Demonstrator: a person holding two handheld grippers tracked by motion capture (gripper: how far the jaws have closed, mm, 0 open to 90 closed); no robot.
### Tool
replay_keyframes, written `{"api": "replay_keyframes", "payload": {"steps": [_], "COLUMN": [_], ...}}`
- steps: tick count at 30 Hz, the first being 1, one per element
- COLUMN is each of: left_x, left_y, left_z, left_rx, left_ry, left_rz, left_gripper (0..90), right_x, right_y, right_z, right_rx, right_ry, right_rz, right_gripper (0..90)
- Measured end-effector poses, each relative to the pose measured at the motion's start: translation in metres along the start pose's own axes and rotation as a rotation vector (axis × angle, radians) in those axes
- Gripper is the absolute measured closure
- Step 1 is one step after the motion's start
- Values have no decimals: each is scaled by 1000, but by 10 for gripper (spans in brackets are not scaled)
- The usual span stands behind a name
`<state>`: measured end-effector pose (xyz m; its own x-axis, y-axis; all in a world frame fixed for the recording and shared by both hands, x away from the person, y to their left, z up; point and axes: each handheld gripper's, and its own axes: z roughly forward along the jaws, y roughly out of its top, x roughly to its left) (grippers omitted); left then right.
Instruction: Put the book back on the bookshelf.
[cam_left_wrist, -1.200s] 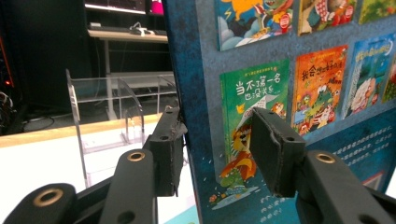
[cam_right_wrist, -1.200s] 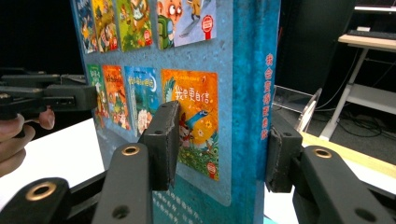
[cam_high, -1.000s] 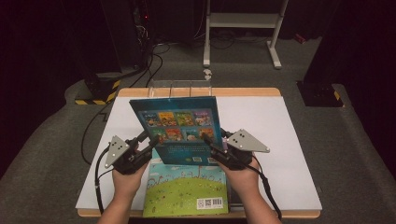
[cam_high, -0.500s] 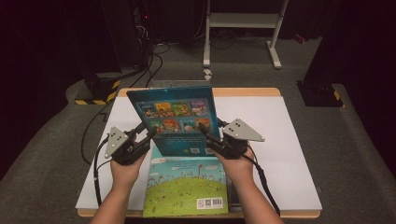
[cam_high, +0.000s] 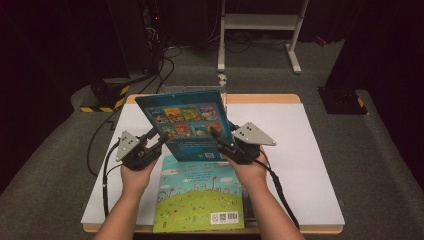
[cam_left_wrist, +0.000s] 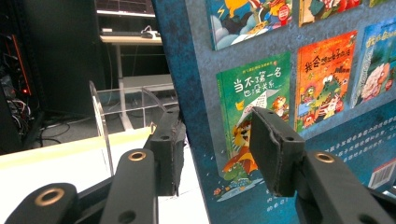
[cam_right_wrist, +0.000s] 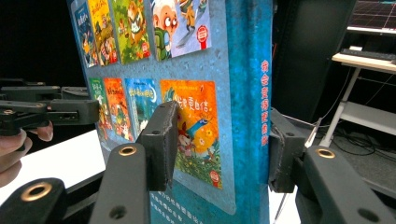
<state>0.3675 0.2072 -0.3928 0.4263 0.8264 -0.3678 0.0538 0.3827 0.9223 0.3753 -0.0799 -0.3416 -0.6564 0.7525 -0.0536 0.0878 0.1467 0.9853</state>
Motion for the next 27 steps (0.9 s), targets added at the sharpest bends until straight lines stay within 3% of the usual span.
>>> {"api": "replay_keyframes", "payload": {"steps": [9,14,22,27], "left_x": [3,4,4,4], "left_y": [-4,-4,-5,-4], "left_z": [-2,-3,-3,-3], "left_rx": [9,11,1,6], "left_ry": [-1,-8,-7,-5], "left_rz": [23,34,53,43], "left_gripper": [551,547,533,505], "right_x": [1,2,1,0], "right_y": [-5,-8,-16,-23], "right_z": [3,1,-4,-8], "right_rx": [33,26,30,40], "right_ry": [8,10,64,96], "right_rz": [7,15,47,55], "right_gripper": [512,517,498,571]}}
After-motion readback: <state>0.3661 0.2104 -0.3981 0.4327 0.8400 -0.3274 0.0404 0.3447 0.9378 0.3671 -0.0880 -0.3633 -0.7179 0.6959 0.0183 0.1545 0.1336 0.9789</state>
